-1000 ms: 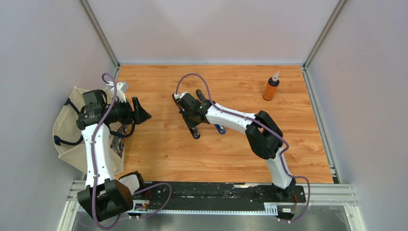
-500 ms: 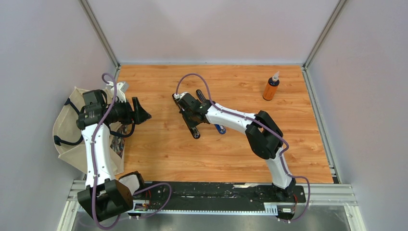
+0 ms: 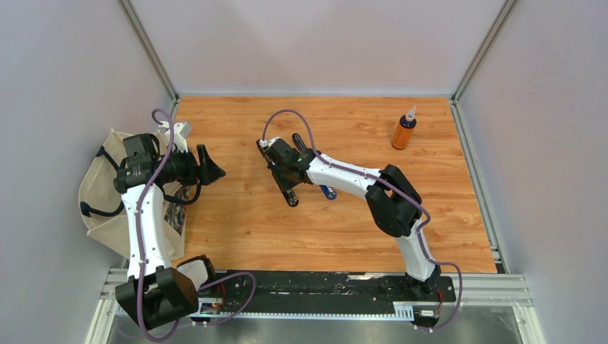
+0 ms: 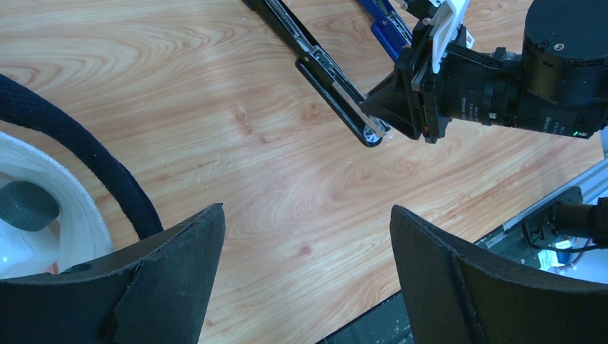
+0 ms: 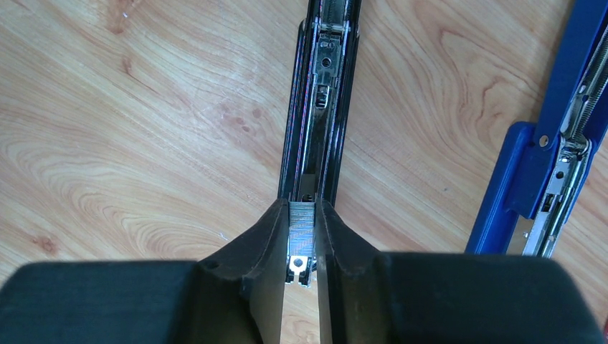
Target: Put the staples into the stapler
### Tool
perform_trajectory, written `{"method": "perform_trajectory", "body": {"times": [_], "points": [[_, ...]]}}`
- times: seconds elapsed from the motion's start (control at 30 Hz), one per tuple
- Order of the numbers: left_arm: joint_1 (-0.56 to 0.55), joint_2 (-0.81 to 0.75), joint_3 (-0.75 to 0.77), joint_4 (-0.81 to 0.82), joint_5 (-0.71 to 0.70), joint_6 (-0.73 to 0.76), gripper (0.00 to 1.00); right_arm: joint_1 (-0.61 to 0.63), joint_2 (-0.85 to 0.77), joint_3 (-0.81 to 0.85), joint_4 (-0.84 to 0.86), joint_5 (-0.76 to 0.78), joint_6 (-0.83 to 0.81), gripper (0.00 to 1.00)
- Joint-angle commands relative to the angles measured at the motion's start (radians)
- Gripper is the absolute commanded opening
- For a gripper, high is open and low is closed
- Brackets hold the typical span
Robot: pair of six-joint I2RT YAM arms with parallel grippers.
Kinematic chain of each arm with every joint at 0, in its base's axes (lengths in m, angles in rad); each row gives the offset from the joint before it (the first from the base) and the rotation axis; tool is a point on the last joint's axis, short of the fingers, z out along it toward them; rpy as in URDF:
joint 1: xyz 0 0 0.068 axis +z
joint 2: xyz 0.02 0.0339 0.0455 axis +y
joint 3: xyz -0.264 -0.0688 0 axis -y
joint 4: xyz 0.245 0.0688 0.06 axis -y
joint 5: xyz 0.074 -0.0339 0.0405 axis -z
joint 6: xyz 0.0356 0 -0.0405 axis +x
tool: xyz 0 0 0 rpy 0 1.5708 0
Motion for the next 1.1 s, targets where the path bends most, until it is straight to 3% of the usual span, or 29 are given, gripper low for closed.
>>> {"method": "perform_trajectory", "body": {"times": [0.0,0.37,0.8,1.07], "points": [[0.011,-0.014,-0.004,0.016,0.014,0.024,0.93,-0.004,0.012,-0.006,0.023,0.012,0.005,0.23],[0.013,-0.013,-0.002,0.018,0.016,0.021,0.93,-0.004,0.012,-0.005,0.022,0.018,0.008,0.23],[0.013,-0.009,-0.004,0.018,0.017,0.022,0.93,-0.004,0.014,0.003,0.019,0.019,0.007,0.3],[0.013,-0.009,-0.002,0.019,0.024,0.021,0.93,-0.008,-0.045,0.011,0.023,0.041,-0.065,0.47]]}}
